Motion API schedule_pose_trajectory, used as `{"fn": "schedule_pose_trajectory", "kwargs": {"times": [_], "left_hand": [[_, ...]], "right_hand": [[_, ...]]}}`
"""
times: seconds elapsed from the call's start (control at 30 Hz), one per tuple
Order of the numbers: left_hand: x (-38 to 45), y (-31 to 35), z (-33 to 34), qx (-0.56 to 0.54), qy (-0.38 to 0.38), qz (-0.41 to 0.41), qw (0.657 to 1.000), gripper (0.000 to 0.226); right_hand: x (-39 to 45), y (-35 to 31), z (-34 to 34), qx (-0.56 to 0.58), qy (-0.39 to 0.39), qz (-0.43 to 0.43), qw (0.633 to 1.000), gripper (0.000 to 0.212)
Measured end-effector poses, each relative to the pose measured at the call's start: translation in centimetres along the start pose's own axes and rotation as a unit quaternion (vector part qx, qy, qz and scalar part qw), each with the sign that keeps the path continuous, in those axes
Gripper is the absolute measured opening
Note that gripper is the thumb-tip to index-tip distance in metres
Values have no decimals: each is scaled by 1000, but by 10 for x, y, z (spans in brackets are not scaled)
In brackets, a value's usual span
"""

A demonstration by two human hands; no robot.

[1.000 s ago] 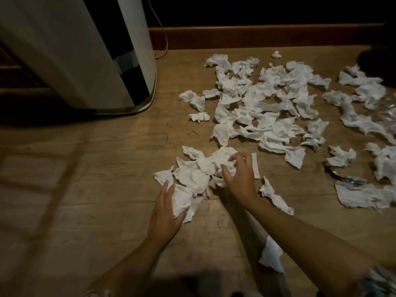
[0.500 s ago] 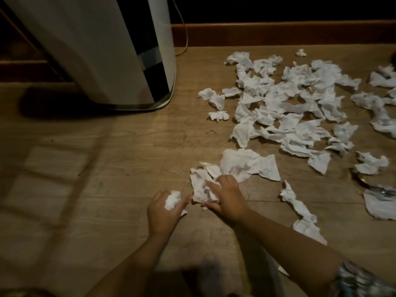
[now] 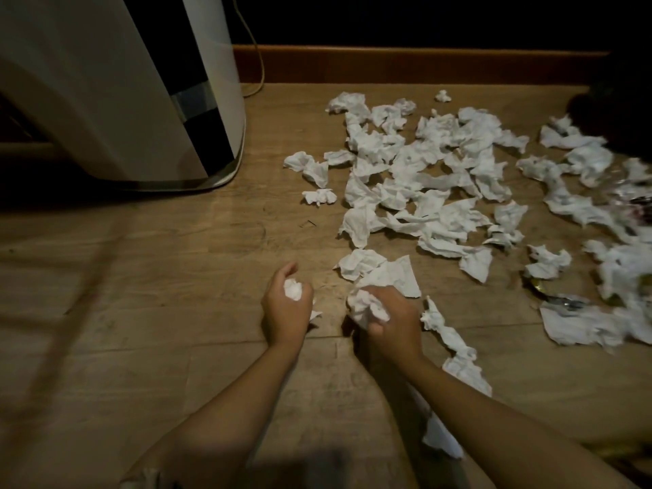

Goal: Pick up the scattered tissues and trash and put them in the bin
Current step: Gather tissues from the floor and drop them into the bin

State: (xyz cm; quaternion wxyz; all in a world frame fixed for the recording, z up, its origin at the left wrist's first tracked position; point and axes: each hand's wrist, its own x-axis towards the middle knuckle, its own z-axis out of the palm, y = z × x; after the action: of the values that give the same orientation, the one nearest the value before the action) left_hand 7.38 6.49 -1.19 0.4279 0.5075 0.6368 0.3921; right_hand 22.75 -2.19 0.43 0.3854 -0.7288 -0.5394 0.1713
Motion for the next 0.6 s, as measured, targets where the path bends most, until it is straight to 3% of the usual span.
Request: {"fn": "schedule_pose_trajectory", "kwargs": {"times": [0.1,0.17,0.23,0.27,0.33,0.37,0.5,0.6], "left_hand": [[6,22,25,9,-43,60,997,43],[14,32,42,56,-122,136,982,47],[25,34,57,159,-239,223,932,57],[31,33,64,221,-290,247,898,62],[41,29,72,316,-337,271,844,68],[46,24,73,341,-341,276,832,67],[60,1,62,329,-313,244,857,46],[74,0,44,338,-263,233,873,41]], "right_hand": [[17,12,-14,8,74,58,996,38],[30,22,-19,-36,85,116,989,40],[42,32,-19,-84,58,182,978,53],[47,36,-17,-102,26,217,970,69],[52,40,-9,-127,-51,270,953,97],[51,42,-4,-144,-77,280,946,100],[38,50,12,-187,-60,212,957,49],[41,48,18,-125,-6,175,976,42]]}}
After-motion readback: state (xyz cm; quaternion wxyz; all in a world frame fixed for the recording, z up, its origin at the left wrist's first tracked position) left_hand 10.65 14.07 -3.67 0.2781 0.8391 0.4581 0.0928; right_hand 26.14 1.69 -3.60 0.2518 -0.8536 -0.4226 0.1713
